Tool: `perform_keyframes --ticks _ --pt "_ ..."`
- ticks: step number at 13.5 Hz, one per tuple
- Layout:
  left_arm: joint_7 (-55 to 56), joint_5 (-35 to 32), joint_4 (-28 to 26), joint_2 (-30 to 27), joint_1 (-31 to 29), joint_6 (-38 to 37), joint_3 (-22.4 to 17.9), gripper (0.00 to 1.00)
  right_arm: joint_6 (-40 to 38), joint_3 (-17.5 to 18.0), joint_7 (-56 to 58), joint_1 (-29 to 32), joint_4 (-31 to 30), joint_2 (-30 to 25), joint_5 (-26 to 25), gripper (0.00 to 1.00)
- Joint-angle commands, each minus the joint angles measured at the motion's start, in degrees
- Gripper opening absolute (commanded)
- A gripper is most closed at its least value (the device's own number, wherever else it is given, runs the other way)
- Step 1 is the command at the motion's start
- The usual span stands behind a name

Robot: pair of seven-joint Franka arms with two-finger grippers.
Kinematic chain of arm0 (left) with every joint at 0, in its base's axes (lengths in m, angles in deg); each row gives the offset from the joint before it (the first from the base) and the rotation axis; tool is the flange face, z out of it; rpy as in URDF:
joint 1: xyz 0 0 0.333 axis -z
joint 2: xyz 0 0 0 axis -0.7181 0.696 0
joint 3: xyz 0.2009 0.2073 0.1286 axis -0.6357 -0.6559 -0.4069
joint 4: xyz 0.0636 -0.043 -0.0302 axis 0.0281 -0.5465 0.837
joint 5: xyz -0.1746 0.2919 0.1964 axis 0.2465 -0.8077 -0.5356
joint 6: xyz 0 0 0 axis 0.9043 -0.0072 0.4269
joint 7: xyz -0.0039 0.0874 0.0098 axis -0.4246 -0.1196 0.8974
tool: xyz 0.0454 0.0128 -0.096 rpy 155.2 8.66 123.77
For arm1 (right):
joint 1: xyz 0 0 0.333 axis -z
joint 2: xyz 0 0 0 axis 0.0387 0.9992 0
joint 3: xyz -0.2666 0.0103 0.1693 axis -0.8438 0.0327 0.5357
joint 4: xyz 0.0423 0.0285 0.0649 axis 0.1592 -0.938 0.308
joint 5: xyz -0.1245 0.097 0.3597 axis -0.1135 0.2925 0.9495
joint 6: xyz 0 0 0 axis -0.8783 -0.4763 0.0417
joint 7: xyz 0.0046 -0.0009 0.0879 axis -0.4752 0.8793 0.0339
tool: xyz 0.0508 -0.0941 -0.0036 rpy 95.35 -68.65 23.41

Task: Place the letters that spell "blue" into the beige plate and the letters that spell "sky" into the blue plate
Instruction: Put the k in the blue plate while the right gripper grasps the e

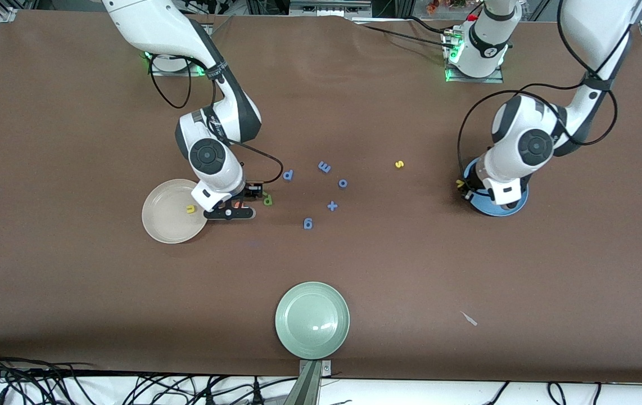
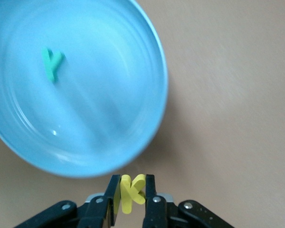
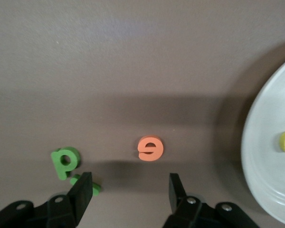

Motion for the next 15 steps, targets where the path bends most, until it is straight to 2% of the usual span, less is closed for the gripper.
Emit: perform_keyframes --ticks 1,4,5,6,9,11,15 --pt "-6.6 -1.1 -1.5 -1.2 -4.8 -0.7 0.6 0.15 1.9 -0.3 0.3 0.0 -2.4 -1.0 0.1 0.73" --pt "-9.4 -1.5 -2.3 -1.2 -5.9 -0.9 0.5 0.17 5.4 -0.5 0.6 0.2 -3.9 -0.4 0.0 0.73" --pt "-9.4 -1.5 -2.3 -1.1 -5.9 -0.9 0.5 0.42 7.4 -0.6 1.6 0.3 -4.8 -0.1 0.0 0.73" --pt "-9.0 -1.3 -2.2 -1.1 -5.9 -0.9 0.6 0.52 8.2 -0.6 2.5 0.7 -5.0 0.1 0.0 0.73" --pt "-8.3 -0.8 -1.9 -1.7 -5.8 -3.1 2.3 0.54 8.3 -0.6 2.9 1.0 -5.0 0.2 0.0 0.72" --pt "-5.6 -0.6 -1.7 -2.9 -5.6 -3.7 3.4 0.54 8.4 -0.6 2.9 1.1 -4.8 0.3 0.0 0.65" --pt "1.4 2.3 -4.0 -6.4 -6.1 -3.9 11.7 0.52 10.6 -0.6 2.9 1.8 -4.7 1.4 0.0 0.65"
